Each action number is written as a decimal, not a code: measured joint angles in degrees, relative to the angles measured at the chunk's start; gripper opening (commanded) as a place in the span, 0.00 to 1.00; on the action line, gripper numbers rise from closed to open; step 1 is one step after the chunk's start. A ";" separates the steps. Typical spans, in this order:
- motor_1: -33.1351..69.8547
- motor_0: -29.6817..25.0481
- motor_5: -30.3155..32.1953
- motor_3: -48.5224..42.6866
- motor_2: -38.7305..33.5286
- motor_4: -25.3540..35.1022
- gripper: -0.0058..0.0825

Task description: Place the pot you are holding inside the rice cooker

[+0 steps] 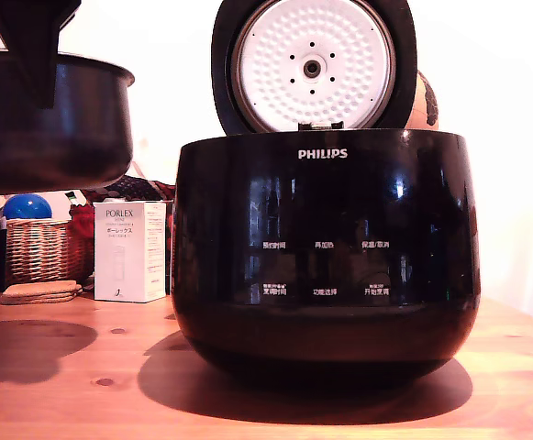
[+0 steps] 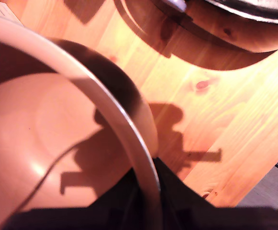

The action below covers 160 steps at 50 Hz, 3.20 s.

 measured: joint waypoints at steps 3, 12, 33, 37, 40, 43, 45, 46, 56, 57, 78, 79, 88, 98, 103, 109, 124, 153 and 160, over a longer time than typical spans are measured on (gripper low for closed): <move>0.00 0.00 0.02 0.02 -0.02 0.00 0.04; 0.00 0.00 0.02 0.00 0.00 0.00 0.04; 0.00 -0.42 -0.46 0.02 0.00 -0.02 0.04; 0.00 -1.31 -1.46 -0.04 0.04 0.00 0.04; 0.00 -2.32 -1.51 -0.17 0.33 0.02 0.04; 0.00 -3.52 -1.51 -0.24 1.05 0.09 0.04; 0.00 -4.31 -1.53 -0.33 1.84 0.35 0.04; 0.00 -4.70 -1.53 -0.35 2.27 0.35 0.04; 0.00 -8.41 -2.78 -0.20 7.02 2.60 0.04; 0.00 -8.79 -2.78 -0.24 7.37 2.60 0.04; 0.00 -17.07 -3.67 1.90 10.45 7.87 0.04; 0.00 -17.33 -3.91 2.51 10.45 8.22 0.04; 0.00 -19.17 -4.13 7.08 10.45 10.47 0.04; 0.20 -20.90 -4.13 10.56 10.45 12.72 0.04; 1.29 -21.46 -4.13 11.67 10.47 13.29 0.04; 3.89 -22.05 -4.13 13.57 10.49 13.40 0.04; 8.96 -23.71 -0.11 14.45 10.49 13.64 0.04; 13.27 -23.87 15.39 12.46 10.49 9.66 0.04; 13.27 -23.80 21.79 11.15 10.49 7.96 0.04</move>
